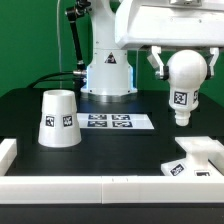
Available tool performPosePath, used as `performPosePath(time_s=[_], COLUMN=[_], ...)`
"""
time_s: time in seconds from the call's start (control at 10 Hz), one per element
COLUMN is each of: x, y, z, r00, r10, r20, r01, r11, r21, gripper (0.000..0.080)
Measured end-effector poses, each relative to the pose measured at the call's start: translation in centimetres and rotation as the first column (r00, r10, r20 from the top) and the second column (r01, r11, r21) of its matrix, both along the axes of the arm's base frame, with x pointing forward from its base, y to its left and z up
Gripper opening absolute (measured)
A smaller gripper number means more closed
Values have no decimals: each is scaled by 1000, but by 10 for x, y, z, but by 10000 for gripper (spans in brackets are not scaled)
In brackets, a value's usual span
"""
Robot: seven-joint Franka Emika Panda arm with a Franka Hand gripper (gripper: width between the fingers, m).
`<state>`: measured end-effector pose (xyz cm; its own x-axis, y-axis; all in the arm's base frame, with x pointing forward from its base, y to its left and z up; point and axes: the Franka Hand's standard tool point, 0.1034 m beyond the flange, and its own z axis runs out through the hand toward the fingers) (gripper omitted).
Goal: Assemble lamp
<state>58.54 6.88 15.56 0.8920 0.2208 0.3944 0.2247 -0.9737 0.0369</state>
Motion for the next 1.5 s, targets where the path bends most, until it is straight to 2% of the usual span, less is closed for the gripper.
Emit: performPosePath(time_s=[0.2, 0.3, 0.5, 0.6, 0.9, 1.0, 1.2, 1.5], x=[0, 5, 31, 38, 37, 36, 29, 27], y=[0, 1, 5, 5, 4, 10, 27, 29], z=[0, -1, 1, 1, -2, -1, -10, -15], r00=[1000, 1000, 998, 997, 996, 991, 987, 987], r10=[0, 31, 53, 62, 61, 68, 97, 103], r20=[-1, 4, 27, 35, 61, 118, 130, 122], r01=[0, -31, -53, -61, -59, -66, -94, -100], r11=[1000, 999, 998, 998, 998, 998, 995, 995], r21=[0, -13, -21, -24, -25, -25, -28, -29], gripper=[579, 579, 579, 579, 579, 579, 579, 579])
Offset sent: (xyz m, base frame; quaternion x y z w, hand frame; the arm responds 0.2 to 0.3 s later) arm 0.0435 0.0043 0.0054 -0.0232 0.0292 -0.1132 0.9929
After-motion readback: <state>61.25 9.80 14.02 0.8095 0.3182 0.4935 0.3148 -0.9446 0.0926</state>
